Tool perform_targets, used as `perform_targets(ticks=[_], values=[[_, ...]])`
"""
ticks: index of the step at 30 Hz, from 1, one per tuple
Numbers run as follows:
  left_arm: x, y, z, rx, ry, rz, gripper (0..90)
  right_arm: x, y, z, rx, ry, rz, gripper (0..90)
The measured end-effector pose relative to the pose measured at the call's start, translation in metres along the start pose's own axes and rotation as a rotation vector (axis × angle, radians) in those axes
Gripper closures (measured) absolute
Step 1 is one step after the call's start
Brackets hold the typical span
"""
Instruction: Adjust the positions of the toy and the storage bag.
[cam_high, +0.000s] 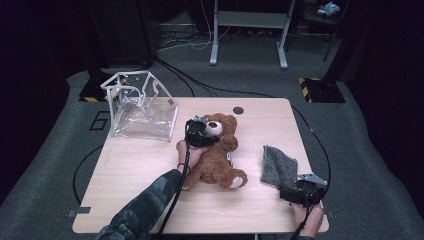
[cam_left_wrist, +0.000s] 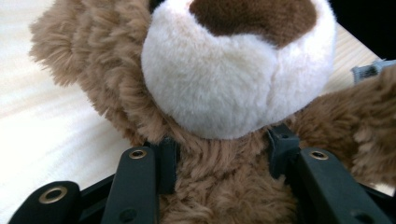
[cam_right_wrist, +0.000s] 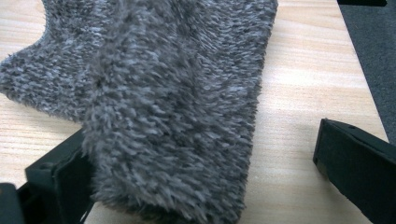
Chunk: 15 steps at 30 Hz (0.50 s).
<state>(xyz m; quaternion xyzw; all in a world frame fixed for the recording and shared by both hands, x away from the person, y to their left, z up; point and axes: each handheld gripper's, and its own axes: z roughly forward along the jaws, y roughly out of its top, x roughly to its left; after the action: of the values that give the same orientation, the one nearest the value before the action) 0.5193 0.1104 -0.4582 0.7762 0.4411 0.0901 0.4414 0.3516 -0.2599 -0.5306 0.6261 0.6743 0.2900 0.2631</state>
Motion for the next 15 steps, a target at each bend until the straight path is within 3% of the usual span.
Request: perform_targets(ticks=[8, 12, 15], values=[[-0.009, 0.006, -0.032, -0.134, -0.025, 0.101, 58.2, 0.0, 0.0, 0.0, 0.001, -0.001, 0.0, 0.0], [-0.011, 0.006, -0.053, -0.202, -0.042, 0.121, 58.1, 0.0, 0.0, 0.0, -0.001, -0.002, 0.003, 0.0], [-0.009, 0.005, -0.066, -0.22, -0.052, 0.134, 58.2, 0.0, 0.0, 0.0, 0.0, -0.002, 0.005, 0.0]])
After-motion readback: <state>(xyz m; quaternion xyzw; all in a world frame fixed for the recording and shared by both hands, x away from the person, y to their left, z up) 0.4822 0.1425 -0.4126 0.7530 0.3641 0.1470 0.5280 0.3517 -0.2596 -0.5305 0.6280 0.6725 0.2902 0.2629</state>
